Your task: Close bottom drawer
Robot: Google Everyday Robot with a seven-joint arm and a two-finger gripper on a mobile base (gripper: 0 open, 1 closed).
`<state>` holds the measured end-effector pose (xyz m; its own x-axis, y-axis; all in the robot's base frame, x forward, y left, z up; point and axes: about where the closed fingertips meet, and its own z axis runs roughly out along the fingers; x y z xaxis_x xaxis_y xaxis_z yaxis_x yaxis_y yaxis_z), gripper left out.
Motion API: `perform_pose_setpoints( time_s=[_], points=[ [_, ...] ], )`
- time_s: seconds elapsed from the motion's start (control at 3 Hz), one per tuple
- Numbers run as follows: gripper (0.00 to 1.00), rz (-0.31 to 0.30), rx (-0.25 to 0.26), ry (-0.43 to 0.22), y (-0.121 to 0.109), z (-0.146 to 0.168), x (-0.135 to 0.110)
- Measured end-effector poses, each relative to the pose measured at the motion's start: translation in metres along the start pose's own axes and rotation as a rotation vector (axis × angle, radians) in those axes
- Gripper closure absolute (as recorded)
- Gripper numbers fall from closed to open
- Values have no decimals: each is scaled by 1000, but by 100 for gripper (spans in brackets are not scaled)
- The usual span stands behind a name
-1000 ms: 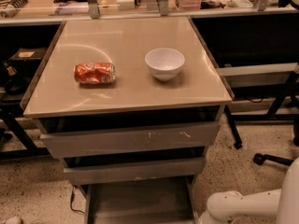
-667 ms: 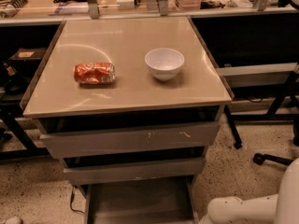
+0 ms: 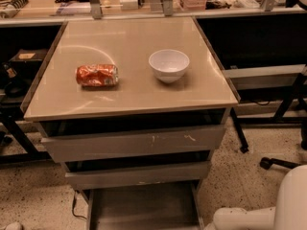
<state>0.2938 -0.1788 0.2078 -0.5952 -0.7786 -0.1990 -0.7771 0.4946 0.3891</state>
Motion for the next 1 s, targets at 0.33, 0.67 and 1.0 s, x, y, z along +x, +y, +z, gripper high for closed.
perform_pose_setpoints(
  time_s=[0.33, 0.67, 1.0],
  points=[
    [100, -15, 13, -6, -12, 14, -1],
    [100, -32, 23, -5, -19, 20, -5],
    [82, -33, 23, -5, -20, 20, -5]
  ],
)
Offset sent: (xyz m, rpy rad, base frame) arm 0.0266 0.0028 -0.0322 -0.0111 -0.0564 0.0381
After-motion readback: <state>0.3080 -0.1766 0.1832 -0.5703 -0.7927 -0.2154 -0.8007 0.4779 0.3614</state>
